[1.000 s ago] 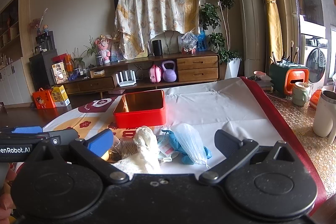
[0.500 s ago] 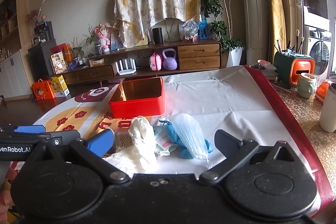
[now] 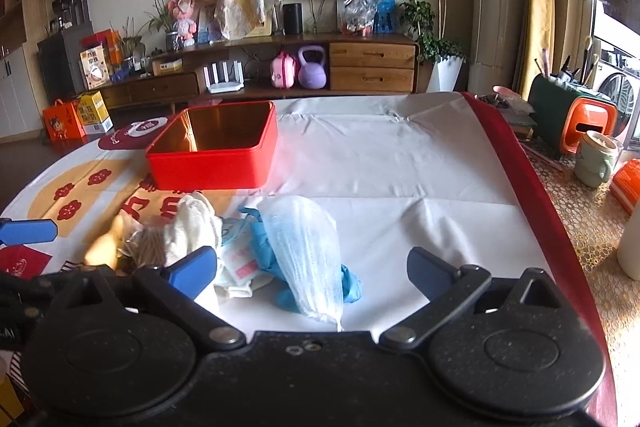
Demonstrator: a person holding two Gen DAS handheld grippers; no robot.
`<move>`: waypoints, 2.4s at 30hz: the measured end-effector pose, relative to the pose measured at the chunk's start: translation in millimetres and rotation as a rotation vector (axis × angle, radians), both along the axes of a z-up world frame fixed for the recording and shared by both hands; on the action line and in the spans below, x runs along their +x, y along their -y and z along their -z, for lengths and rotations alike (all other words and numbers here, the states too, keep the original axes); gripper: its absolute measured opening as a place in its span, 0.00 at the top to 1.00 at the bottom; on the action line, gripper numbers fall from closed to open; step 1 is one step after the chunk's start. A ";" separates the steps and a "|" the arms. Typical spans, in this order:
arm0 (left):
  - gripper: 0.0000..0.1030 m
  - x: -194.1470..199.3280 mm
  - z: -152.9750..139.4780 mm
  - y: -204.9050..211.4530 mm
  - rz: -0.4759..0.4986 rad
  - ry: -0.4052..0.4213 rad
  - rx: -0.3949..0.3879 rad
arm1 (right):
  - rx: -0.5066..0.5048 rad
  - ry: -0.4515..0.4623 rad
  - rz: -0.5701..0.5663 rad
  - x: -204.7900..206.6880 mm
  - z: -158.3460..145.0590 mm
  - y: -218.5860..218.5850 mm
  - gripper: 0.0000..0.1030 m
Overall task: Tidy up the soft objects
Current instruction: 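Grasp the white mesh puff with the left tool while the right tool grasps the clear plastic bag, then carry both items into the red tin and lower them inside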
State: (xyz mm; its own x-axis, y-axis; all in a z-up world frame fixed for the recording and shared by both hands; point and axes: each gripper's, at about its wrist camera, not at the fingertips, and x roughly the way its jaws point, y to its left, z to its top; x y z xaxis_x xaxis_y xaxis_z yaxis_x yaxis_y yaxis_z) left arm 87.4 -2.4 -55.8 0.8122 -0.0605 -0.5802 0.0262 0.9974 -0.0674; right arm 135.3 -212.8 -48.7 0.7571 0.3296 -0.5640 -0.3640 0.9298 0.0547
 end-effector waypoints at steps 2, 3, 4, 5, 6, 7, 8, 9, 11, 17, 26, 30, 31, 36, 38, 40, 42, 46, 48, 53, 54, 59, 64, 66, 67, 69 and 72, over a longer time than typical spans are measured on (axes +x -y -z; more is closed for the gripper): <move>0.00 9.9 6.1 4.4 0.001 -0.012 0.017 | -0.011 -0.014 -0.010 12.0 3.2 -0.2 0.02; 0.00 14.9 8.9 5.7 0.004 -0.017 0.016 | -0.015 -0.019 -0.017 16.5 4.6 -0.6 0.03; 0.00 19.5 11.7 6.7 0.007 -0.022 0.008 | -0.018 -0.026 -0.026 21.7 6.3 -1.1 0.04; 0.00 23.4 14.3 7.7 0.008 -0.027 0.004 | -0.023 -0.033 -0.034 27.2 7.8 -2.0 0.06; 0.00 27.5 17.0 9.2 0.007 -0.032 0.004 | -0.032 -0.039 -0.040 31.6 9.5 -3.6 0.07; 0.00 31.7 19.7 10.8 0.008 -0.037 0.003 | -0.042 -0.045 -0.044 35.1 11.2 -5.2 0.08; 0.00 35.5 22.6 12.1 0.009 -0.039 0.003 | -0.047 -0.052 -0.055 39.2 13.0 -6.9 0.08; 0.00 39.5 25.5 13.8 0.008 -0.042 0.007 | -0.052 -0.061 -0.065 45.0 15.2 -8.9 0.10; 0.00 46.8 31.5 16.9 0.007 -0.049 0.014 | -0.056 -0.079 -0.075 54.7 19.8 -10.7 0.13; 0.01 67.4 48.3 26.8 0.017 -0.066 0.044 | -0.050 -0.133 -0.090 76.0 33.9 -13.1 0.22; 0.13 84.7 68.6 31.6 0.028 -0.118 0.072 | 0.001 -0.222 -0.097 98.5 51.1 -12.4 0.47; 0.31 86.1 72.0 33.8 0.027 -0.125 0.100 | 0.033 -0.238 -0.090 100.5 52.5 -9.7 0.56; 0.36 86.2 72.3 33.1 0.024 -0.124 0.099 | 0.038 -0.241 -0.091 100.7 52.7 -9.1 0.60; 0.56 86.8 71.8 29.3 0.003 -0.133 0.085 | 0.044 -0.244 -0.088 99.0 51.0 -12.0 0.73; 0.64 86.2 70.8 26.5 -0.001 -0.134 0.073 | 0.048 -0.243 -0.093 97.6 49.6 -12.8 0.78; 0.68 85.8 69.1 23.8 -0.008 -0.134 0.062 | 0.049 -0.240 -0.094 96.5 48.4 -12.6 0.84; 0.72 84.2 66.7 22.1 -0.016 -0.124 0.057 | 0.054 -0.234 -0.089 94.6 46.3 -11.7 0.87; 0.81 81.3 60.5 19.3 -0.025 -0.108 0.069 | 0.059 -0.223 -0.079 90.4 42.0 -9.0 0.92; 0.83 79.1 55.7 16.3 -0.026 -0.097 0.055 | 0.059 -0.210 -0.077 86.9 37.8 -8.4 0.93; 0.83 74.2 41.4 8.9 -0.027 -0.079 0.037 | 0.065 -0.180 -0.075 76.2 24.5 -5.5 0.94; 0.83 72.9 38.4 7.2 -0.027 -0.073 0.033 | 0.067 -0.175 -0.077 74.0 20.9 -4.7 0.94; 0.83 70.3 21.3 -5.1 -0.036 -0.068 0.004 | 0.086 -0.161 -0.085 67.0 3.1 -1.7 0.94; 0.83 71.5 6.5 -16.9 -0.042 -0.076 -0.015 | 0.100 -0.152 -0.103 63.9 -15.9 -4.0 0.94; 0.83 72.0 0.4 -21.8 -0.045 -0.075 -0.022 | 0.105 -0.148 -0.111 63.3 -22.9 -6.1 0.94; 0.83 71.8 -3.6 -24.1 -0.046 -0.072 -0.021 | 0.108 -0.147 -0.116 63.4 -26.9 -7.5 0.94; 0.83 73.2 -11.9 -29.3 -0.044 -0.065 -0.023 | 0.114 -0.146 -0.130 64.7 -33.1 -9.8 0.94; 0.83 77.5 -25.0 -38.7 -0.042 -0.057 -0.041 | 0.115 -0.143 -0.145 69.0 -43.1 -15.2 0.94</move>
State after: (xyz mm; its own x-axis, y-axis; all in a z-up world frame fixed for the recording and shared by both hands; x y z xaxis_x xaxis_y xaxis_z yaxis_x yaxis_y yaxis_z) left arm 164.9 36.4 -30.8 0.7803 -0.0521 -0.6233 -0.0205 0.9939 -0.1088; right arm 204.4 -197.6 -5.6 0.6125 0.4975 -0.6143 -0.4739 0.8531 0.2183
